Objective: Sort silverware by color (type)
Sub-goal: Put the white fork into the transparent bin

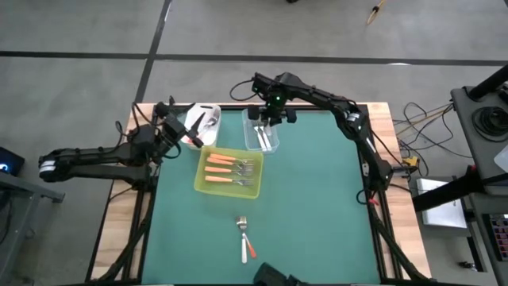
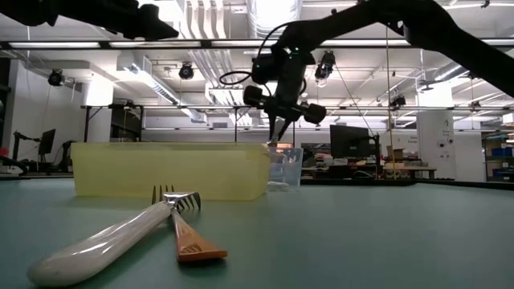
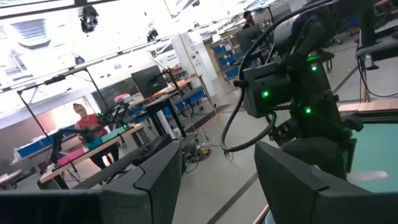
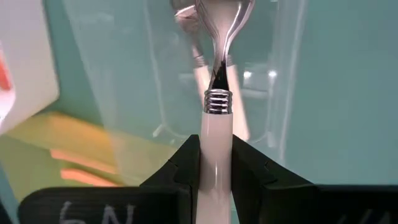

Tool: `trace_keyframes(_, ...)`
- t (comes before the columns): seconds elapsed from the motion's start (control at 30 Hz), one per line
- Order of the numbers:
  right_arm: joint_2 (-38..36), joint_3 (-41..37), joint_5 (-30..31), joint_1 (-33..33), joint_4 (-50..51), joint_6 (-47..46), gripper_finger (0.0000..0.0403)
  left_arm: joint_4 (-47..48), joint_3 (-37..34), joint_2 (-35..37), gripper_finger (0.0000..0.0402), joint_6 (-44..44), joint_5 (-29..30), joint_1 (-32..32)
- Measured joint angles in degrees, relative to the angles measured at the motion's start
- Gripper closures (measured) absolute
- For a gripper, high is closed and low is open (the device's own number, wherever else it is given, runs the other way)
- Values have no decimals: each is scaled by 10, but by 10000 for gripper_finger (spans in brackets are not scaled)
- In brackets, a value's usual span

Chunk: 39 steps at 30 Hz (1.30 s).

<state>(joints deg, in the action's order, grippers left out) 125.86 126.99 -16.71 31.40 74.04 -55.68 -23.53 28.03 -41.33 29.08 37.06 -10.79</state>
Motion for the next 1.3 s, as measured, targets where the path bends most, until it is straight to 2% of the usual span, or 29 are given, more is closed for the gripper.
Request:
trace_keyframes(0.43,0,-9,2,-7,7,13,352,0,0,5,216,2,0,0)
trace_keyframes(0.67,0,-26,33,-7,3,15,352,0,-1,6,216,2,0,0)
trace_keyframes(1.0,0,-61,59,-15,-70,10,351,0,0,7,216,2,1,0)
trace_keyframes(1.07,0,-69,77,-18,-76,9,351,0,0,7,216,2,1,0)
trace_keyframes(1.3,0,-86,78,-30,-84,8,351,0,0,12,216,2,1,0)
